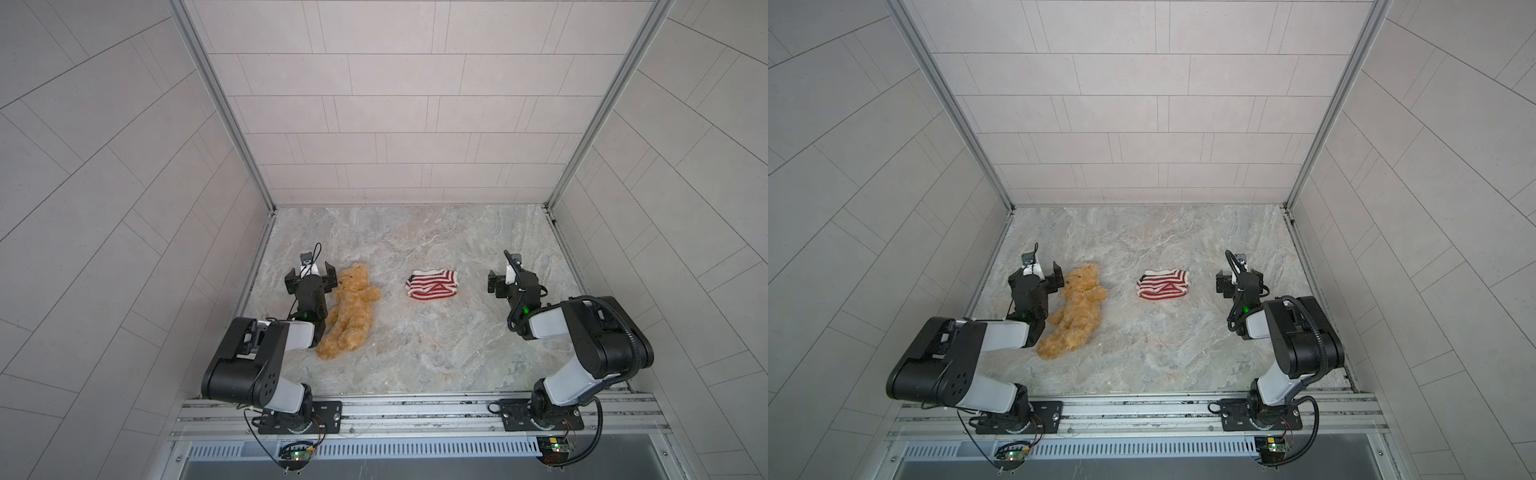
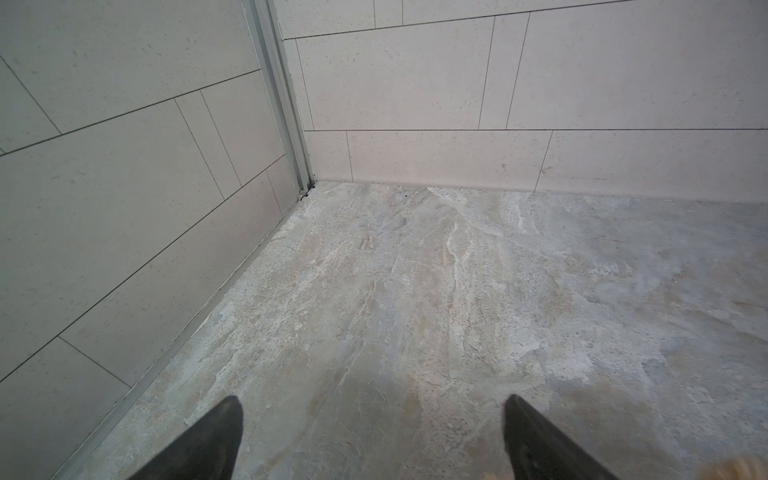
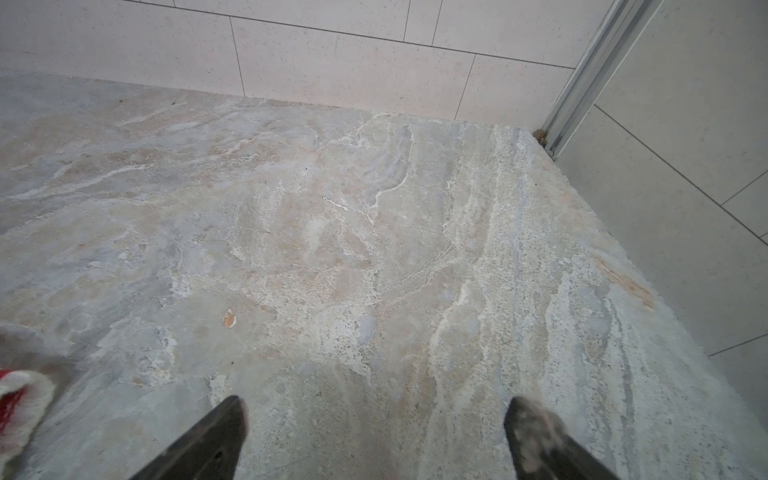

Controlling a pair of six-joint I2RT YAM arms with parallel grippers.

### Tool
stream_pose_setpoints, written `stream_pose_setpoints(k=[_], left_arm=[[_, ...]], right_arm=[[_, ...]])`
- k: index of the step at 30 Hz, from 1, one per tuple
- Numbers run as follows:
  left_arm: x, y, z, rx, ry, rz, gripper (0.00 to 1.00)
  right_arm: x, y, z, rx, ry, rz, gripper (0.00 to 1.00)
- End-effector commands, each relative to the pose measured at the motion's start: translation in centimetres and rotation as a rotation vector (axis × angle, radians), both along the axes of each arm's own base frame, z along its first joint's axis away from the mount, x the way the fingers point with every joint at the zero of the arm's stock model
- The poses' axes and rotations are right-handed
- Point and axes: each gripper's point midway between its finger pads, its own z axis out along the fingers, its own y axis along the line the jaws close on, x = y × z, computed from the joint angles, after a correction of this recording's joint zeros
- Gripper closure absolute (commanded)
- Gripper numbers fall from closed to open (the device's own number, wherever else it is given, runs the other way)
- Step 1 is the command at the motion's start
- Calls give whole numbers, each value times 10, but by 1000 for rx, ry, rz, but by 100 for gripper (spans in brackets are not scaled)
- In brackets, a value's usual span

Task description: Dress the teddy bear

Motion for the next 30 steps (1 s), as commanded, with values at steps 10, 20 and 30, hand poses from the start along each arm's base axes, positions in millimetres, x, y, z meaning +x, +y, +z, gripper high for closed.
stream_pose_setpoints(k=[10,20,30], left_arm=[[2,-1,3,-4,-8,-4,0],[2,-1,3,-5,-8,-4,0],[-2,5,12,-17,-25,36,0]], right_arm=[[4,1,10,-7,-23,9,0],[4,1,11,-6,-26,7,0],[-2,-12,17,-9,-49,-73,0]])
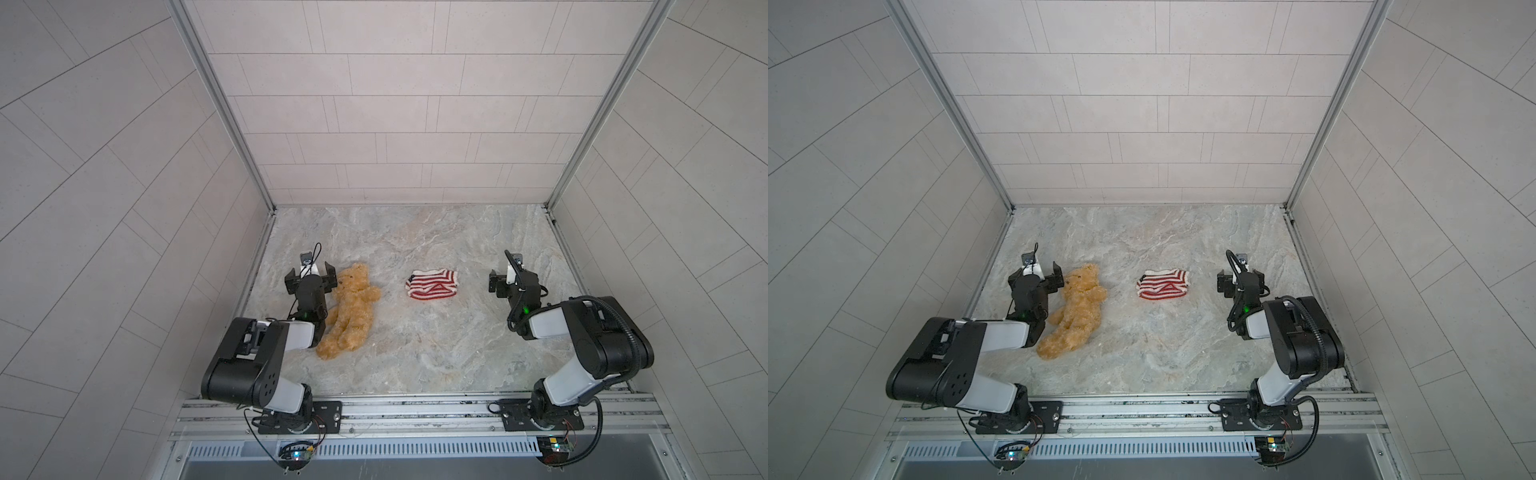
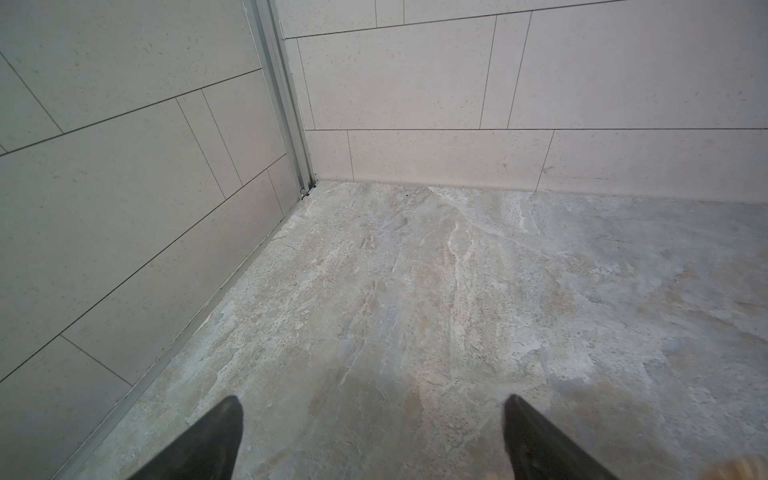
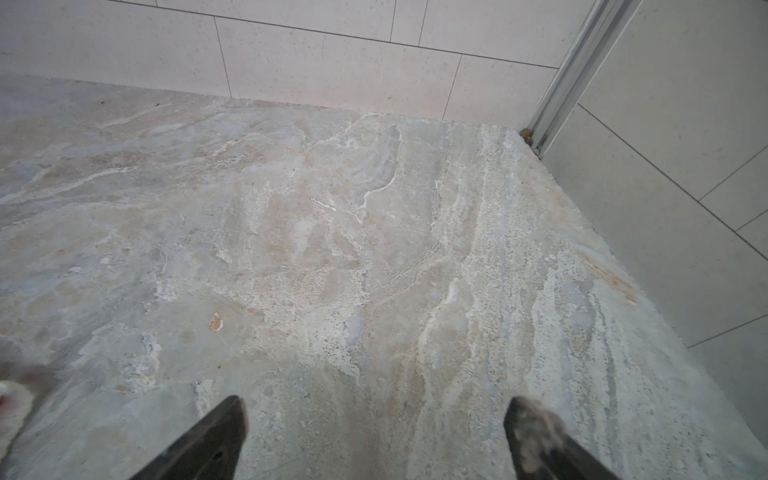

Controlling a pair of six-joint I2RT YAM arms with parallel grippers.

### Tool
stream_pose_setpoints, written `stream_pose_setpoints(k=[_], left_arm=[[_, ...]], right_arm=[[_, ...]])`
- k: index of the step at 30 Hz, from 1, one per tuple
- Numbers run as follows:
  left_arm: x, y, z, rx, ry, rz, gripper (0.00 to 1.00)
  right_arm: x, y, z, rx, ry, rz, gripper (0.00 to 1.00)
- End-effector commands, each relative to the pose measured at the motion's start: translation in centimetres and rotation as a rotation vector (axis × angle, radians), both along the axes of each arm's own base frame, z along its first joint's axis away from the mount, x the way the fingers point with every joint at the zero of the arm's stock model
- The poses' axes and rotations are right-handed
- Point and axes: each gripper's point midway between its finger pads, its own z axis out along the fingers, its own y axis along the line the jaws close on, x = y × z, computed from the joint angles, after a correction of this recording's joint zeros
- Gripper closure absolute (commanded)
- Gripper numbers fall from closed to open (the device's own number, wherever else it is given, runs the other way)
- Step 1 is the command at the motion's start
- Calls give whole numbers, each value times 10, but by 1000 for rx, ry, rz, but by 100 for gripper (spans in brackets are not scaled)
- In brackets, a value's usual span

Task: Dress the teddy bear
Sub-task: 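Lower the left gripper onto the teddy bear while the right reaches the sweater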

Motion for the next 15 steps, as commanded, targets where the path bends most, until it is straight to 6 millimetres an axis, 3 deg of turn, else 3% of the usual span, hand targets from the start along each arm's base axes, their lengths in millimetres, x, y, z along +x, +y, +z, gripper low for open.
stream_pose_setpoints(k=[1,9,15], left_arm=[[-2,4,16,-13,-25,31,0],[-13,3,48,-24,-42,31,0],[-26,-13,71,-93,-63,11,0]], right_arm=[[-2,-6,17,-5,-42,-39,0],[-8,-5,45,-9,-39,-25,0],[-22,-7,60,71,55,-78,0]])
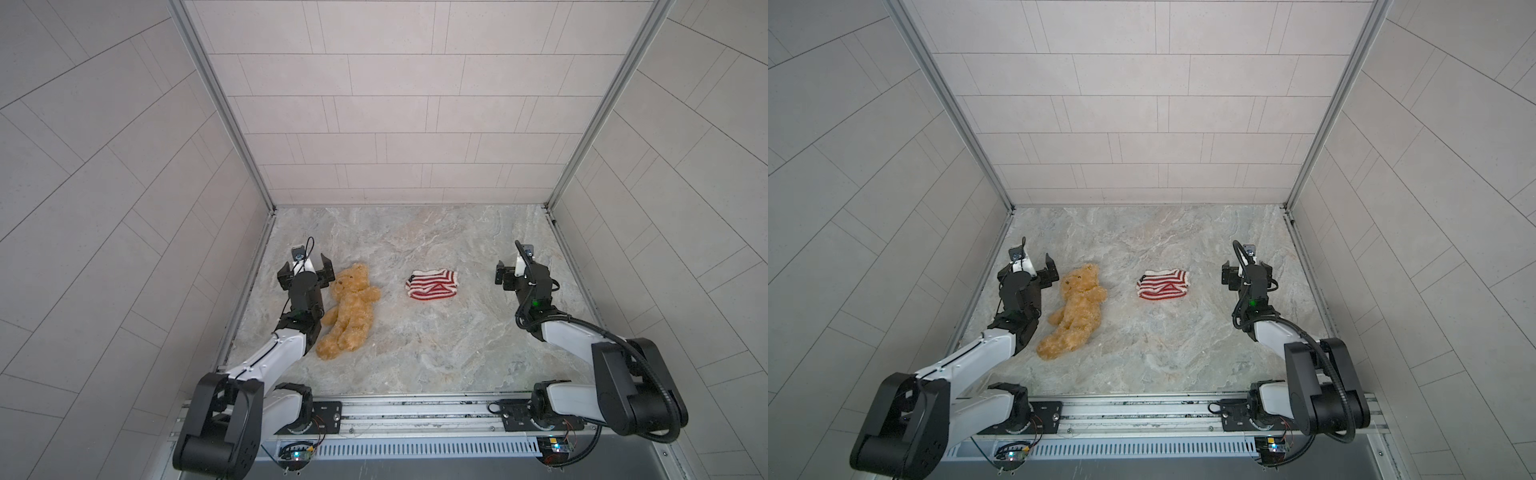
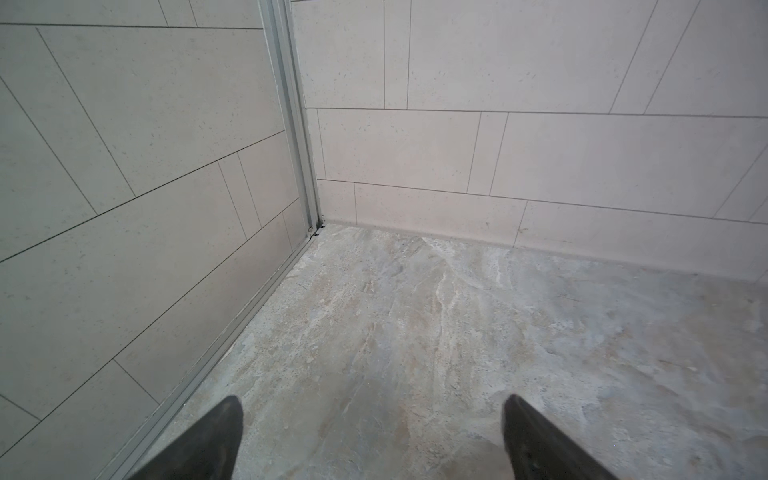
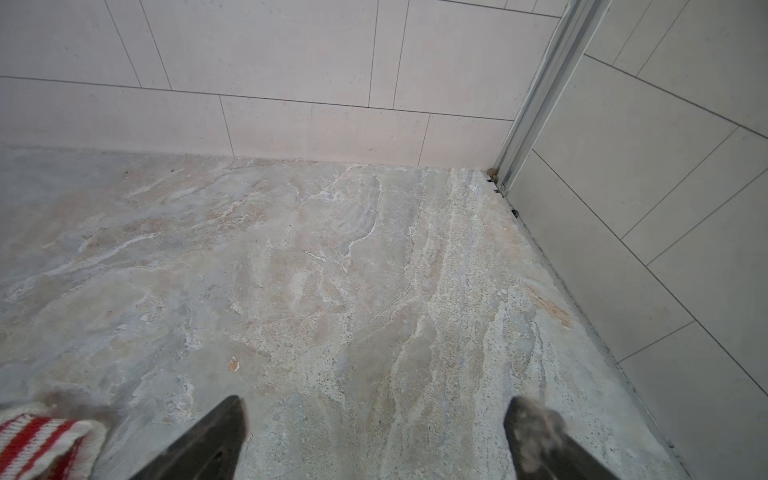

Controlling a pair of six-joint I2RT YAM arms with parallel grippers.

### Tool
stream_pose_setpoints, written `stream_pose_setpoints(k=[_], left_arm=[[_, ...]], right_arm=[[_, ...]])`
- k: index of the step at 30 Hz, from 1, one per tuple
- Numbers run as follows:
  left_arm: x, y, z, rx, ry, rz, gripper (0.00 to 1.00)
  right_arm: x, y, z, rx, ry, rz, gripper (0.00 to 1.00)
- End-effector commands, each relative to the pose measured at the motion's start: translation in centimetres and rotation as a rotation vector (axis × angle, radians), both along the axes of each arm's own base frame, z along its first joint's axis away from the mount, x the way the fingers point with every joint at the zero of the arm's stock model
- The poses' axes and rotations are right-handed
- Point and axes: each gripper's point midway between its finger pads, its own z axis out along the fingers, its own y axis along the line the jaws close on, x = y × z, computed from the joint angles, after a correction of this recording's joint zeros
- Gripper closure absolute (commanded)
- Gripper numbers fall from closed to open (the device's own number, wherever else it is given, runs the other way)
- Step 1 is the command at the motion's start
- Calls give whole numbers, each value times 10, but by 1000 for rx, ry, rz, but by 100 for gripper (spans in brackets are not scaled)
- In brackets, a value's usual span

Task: Dress the teddy bear
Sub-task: 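Lower the left gripper onto the teddy bear while the right reaches the sweater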

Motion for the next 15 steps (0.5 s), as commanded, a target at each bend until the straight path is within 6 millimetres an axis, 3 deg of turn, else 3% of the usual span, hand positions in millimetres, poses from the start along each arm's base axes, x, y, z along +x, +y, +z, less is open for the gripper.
stream_pose_setpoints(k=[1,5,7,11,15], left_arm=[[-9,-6,5,-88,20,16,0],[-17,-10,7,-262,88,52,0],[-18,-22,5,-331,138,13,0],[-24,-51,-8,-450,291,-77,0],[-36,-83,-20,-472,452,-232,0]], right_arm=[[-13,-4,-3,77,112,-63,0],[-24,2,-2,174,196,-76,0],[-30,7,-2,215,236,-79,0],[-35,33,0,265,321,29,0],[-41,74,-9,292,415,188,0]])
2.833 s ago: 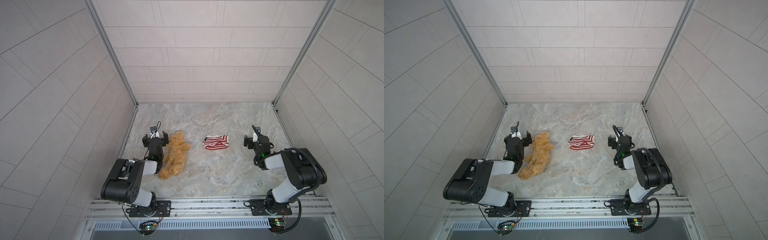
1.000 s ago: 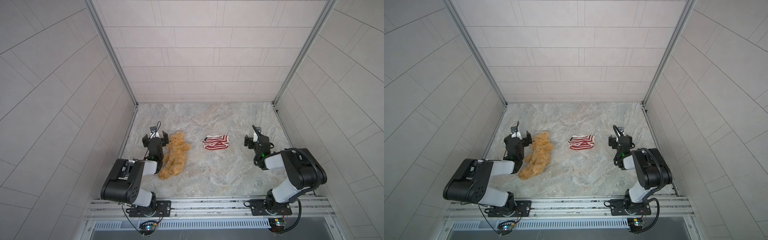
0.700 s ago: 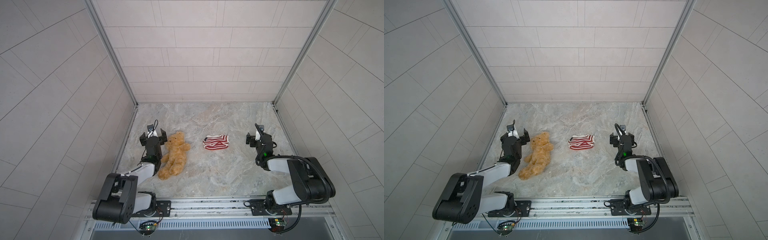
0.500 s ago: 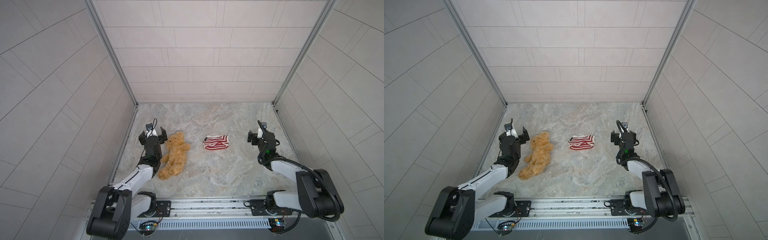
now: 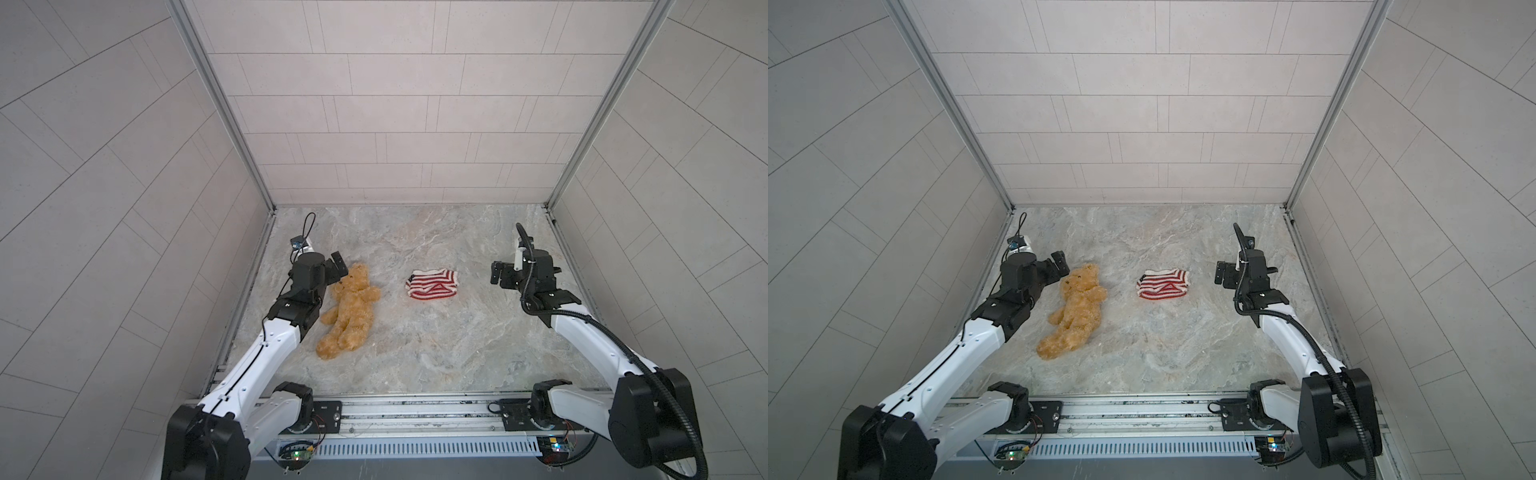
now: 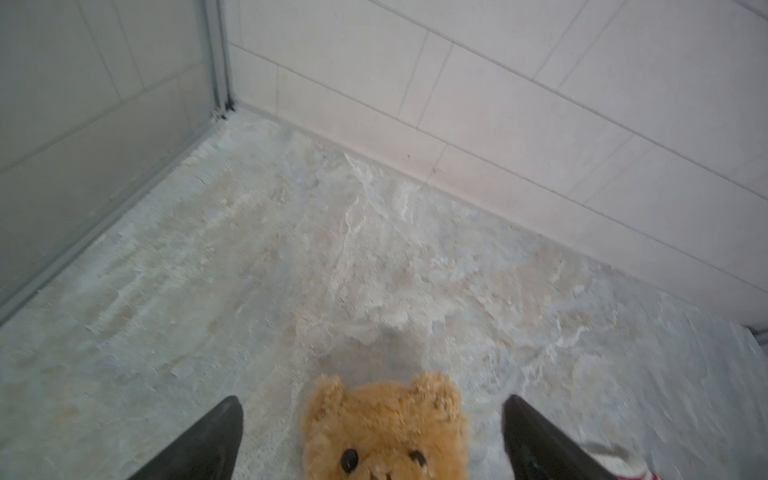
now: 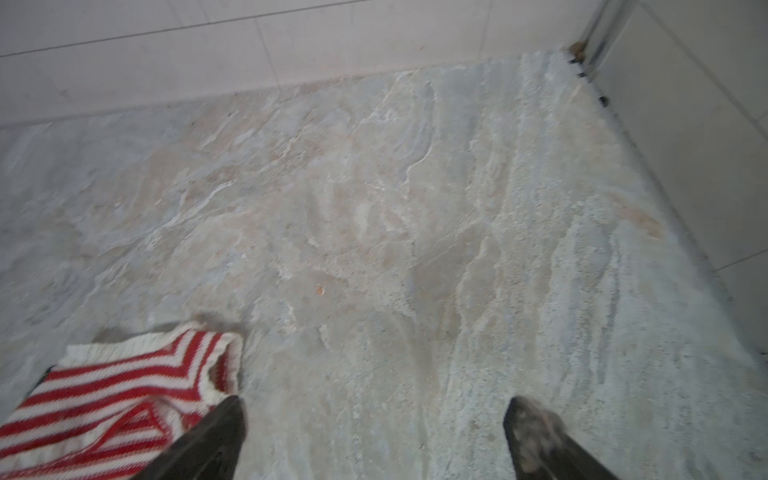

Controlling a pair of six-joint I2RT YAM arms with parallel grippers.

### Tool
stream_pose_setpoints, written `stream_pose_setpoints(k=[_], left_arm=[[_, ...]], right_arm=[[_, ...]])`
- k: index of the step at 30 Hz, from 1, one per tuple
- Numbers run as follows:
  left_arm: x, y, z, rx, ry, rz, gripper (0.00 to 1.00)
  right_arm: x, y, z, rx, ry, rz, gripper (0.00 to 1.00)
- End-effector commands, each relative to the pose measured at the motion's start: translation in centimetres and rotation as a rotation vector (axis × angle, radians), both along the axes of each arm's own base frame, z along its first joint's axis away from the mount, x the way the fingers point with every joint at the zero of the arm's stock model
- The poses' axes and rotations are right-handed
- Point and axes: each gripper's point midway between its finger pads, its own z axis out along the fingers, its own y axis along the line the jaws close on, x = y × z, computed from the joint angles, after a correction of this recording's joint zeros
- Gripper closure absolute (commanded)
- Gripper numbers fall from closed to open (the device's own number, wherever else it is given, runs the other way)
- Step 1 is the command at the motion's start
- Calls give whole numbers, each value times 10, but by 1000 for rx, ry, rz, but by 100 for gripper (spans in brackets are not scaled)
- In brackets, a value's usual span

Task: Dress the teddy bear
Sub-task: 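Lower the left gripper onto the teddy bear while the right reaches the sweater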

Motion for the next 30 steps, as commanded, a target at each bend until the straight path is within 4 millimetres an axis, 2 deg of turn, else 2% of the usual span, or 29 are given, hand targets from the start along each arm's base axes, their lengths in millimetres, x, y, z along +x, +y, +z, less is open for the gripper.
stream_pose_setpoints(k=[1,5,9,13,15,19,23,30], left_arm=[[-27,-32,-31,-79,209,-164,0],[-47,-45,-40,-82,274,-234,0],[-67,-50,-53,-74,325,-263,0],[-83,-51,-63,-95,349,-268,0],[-90,-50,-68,-109,355,-271,0],[-99,-49,-73,-124,355,-273,0],[-104,-52,-82,-146,370,-286,0],[-108,-53,-92,-155,367,-293,0]], right_arm=[[-18,42,-19,64,140,154,0],[-21,92,-26,22,193,308,1],[-13,136,-39,22,240,419,1],[0,161,-56,21,305,453,3],[5,172,-66,5,361,476,8],[10,184,-82,-51,453,506,34],[12,186,-95,-83,476,502,50],[9,172,-114,-141,514,451,63]])
